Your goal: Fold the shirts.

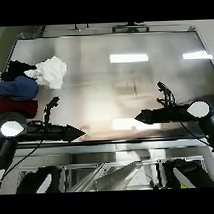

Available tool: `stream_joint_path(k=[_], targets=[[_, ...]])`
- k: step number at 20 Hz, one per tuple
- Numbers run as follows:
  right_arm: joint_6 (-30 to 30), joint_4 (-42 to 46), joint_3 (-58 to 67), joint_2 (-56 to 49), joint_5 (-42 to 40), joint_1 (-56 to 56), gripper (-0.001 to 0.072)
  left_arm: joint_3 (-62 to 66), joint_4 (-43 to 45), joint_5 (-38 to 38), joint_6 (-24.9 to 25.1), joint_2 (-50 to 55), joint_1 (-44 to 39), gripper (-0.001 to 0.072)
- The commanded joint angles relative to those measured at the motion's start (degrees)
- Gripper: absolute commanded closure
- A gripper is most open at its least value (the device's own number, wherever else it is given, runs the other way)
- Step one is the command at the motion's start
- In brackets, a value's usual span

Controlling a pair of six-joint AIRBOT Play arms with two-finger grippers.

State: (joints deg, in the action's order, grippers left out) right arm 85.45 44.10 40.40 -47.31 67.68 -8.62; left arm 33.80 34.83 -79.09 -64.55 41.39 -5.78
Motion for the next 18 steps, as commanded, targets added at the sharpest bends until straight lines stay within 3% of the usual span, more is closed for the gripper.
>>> stream_joint_path(k=[1,14,18], targets=[[0.0,0.1,-0.1,-0.1,0.0,0.0,0.0694,-0.1,0.0,0.1,0.0,0.0,0.0,0.0691],[0.0,-0.2,-0.1,-0.2,0.0,0.0,0.0694,-0.1,0.0,0.1,0.0,0.0,0.0,0.069],[0.0,-2.7,-0.1,-0.5,-1.9,0.0,0.0694,0.0,0.0,7.9,0.0,0.0,0.2,0.0689]])
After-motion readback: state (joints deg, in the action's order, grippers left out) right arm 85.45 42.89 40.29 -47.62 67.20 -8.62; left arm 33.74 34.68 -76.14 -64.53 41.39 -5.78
